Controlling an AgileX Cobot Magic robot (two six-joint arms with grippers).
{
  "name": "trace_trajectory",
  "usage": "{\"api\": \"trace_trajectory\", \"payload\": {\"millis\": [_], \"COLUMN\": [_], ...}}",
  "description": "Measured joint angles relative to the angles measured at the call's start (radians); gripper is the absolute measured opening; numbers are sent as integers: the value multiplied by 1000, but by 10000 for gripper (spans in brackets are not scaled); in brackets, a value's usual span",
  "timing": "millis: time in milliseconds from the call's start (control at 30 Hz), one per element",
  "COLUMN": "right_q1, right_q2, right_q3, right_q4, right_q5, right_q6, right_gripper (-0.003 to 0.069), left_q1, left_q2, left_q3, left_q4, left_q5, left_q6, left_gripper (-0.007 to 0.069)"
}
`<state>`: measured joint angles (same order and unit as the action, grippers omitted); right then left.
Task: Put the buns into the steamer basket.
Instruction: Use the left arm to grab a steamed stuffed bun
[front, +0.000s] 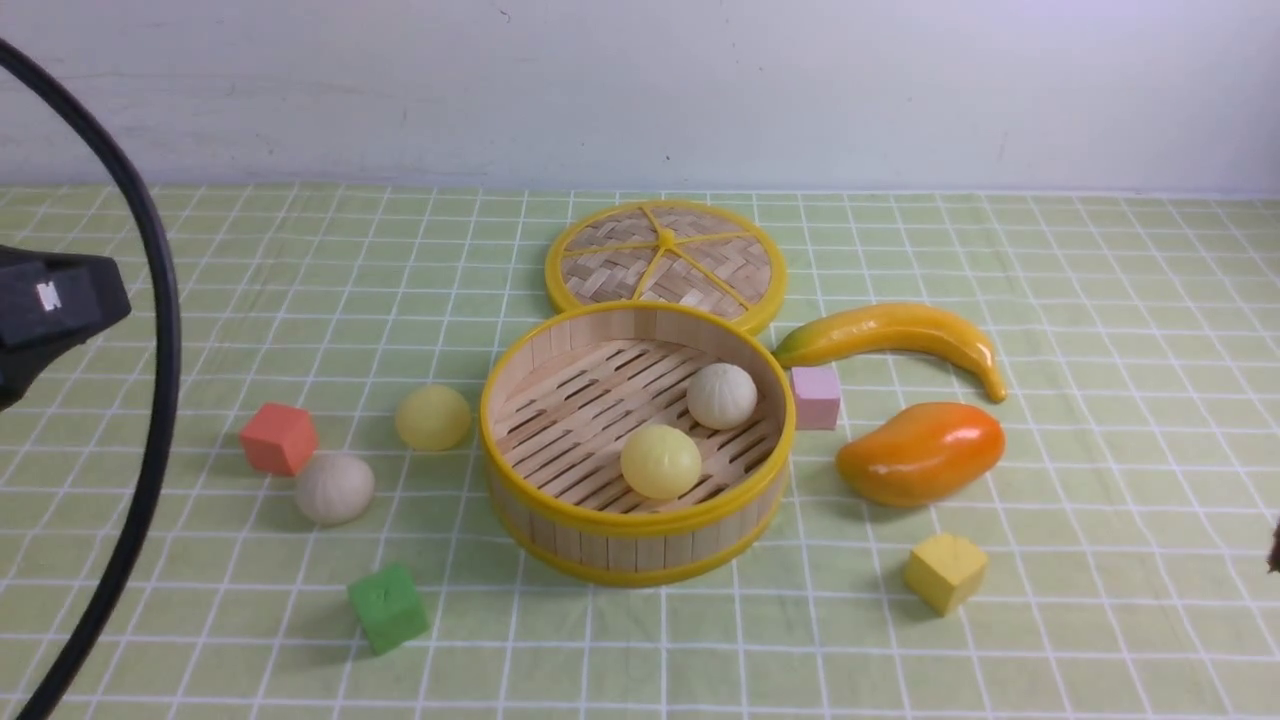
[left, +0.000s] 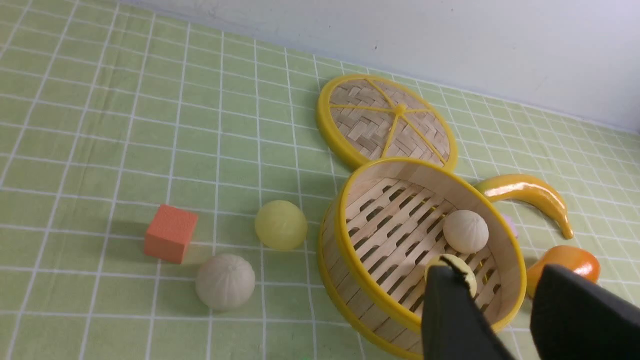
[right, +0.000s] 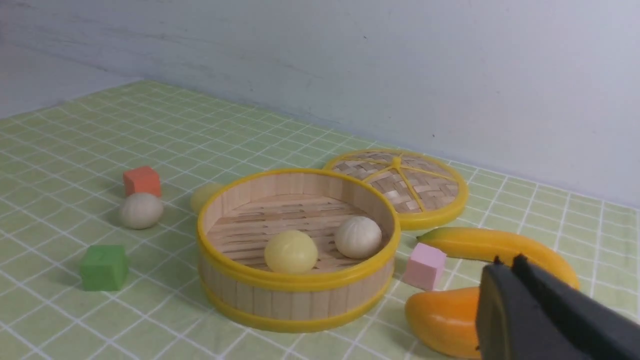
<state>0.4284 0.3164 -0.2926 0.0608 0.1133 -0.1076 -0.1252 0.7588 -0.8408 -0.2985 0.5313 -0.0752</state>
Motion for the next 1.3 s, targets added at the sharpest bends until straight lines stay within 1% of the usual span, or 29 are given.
{"api": "trace_trajectory", "payload": {"millis": [33, 67, 100, 267, 333, 367, 400, 433, 467, 533, 600, 733, 900, 1000, 1167, 1233, 1300], "right_q1": [-67, -84, -160, -386, -446, -488, -493, -525, -527, -544, -545, -545, -545, -545, -545, -545, -545], "right_q2": [-71, -78, -133, -273, -307, -321, -322, -326, -326, -327, -327, -327, -327, -327, -327, -327, -327], "right_q3": [37, 41, 78, 232, 282, 308, 310, 318, 320, 320, 316, 313, 312, 312, 312, 312, 312], "right_q4": [0, 0, 0, 0, 1, 4, 4, 7, 7, 11, 11, 11, 11, 11, 11, 11, 11], "right_q5": [1, 1, 2, -4, -1, 41, 51, 119, 126, 227, 254, 269, 273, 273, 273, 273, 273], "right_q6": [0, 0, 0, 0, 0, 0, 0, 0, 0, 0, 0, 0, 0, 0, 0, 0, 0], "right_gripper": [2, 2, 3, 8, 11, 11, 11, 11, 11, 12, 14, 20, 25, 29, 32, 32, 36], "left_q1": [0, 0, 0, 0, 0, 0, 0, 0, 0, 0, 0, 0, 0, 0, 0, 0, 0], "left_q2": [0, 0, 0, 0, 0, 0, 0, 0, 0, 0, 0, 0, 7, 33, 188, 286, 379], "left_q3": [0, 0, 0, 0, 0, 0, 0, 0, 0, 0, 0, 0, 0, -1, -9, -46, -108], "left_q4": [-9, -11, -16, -18, -18, -18, -18, -18, -17, 0, 18, 47, 41, 26, 31, 46, 64], "left_q5": [2, 2, 2, 4, 5, 6, 6, 6, 4, -7, -16, -34, -77, -79, -41, -10, 36], "left_q6": [0, 0, 0, 0, 0, 0, 0, 0, 0, 0, 0, 0, -8, -39, -160, -203, -222], "left_gripper": [238, 238, 238, 238, 238, 238, 238, 238, 238, 238, 238, 238, 238, 238, 238, 238, 238]}}
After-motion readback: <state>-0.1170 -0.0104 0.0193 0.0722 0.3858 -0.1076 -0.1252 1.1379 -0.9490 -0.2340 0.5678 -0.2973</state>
